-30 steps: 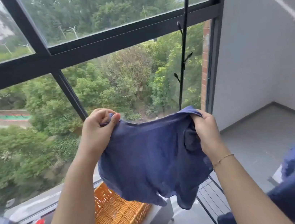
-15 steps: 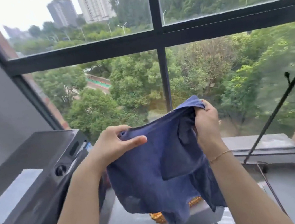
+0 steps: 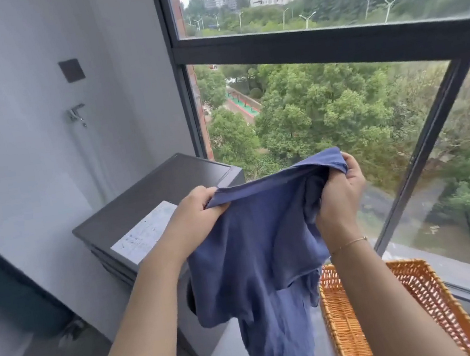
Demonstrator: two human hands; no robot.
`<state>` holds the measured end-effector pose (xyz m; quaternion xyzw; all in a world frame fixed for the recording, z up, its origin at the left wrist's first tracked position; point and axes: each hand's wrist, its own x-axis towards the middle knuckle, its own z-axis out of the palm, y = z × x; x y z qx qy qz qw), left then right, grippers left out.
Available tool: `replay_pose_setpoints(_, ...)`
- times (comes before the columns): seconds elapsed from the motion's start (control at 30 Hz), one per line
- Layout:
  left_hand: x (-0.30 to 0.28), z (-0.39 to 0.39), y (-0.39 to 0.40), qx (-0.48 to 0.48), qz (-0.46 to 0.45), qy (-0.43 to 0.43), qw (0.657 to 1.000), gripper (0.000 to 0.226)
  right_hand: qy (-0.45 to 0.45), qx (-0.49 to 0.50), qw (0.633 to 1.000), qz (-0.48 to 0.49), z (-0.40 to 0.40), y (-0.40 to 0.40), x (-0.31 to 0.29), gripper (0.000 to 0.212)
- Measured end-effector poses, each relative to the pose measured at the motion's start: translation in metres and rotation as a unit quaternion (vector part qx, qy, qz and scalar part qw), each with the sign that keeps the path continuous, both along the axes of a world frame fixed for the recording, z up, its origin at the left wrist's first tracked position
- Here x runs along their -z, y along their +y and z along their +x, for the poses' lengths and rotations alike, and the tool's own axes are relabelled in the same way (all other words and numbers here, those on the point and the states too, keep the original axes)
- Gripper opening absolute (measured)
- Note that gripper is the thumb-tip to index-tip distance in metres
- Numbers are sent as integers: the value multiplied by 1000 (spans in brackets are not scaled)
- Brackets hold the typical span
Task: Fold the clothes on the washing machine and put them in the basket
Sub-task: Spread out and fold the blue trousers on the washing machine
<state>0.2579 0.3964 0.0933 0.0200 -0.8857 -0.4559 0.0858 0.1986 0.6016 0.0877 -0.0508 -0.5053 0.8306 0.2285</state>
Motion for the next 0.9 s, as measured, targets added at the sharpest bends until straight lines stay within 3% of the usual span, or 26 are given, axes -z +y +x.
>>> replay_pose_setpoints(0.1,7,-8,-42,-17,6,2,1000,23,13,-10,1000,-10,-17,-50,6,32)
replay_pose_setpoints(0.57,39,-121,-151,-131,21,-1,991,22,19,-47,999,-20,-176,-189,32,34)
replay_pose_setpoints(0.9,60,-273,-186,-293,49,-25,955,12,-35,-233,970,54,-378,-261,38,46)
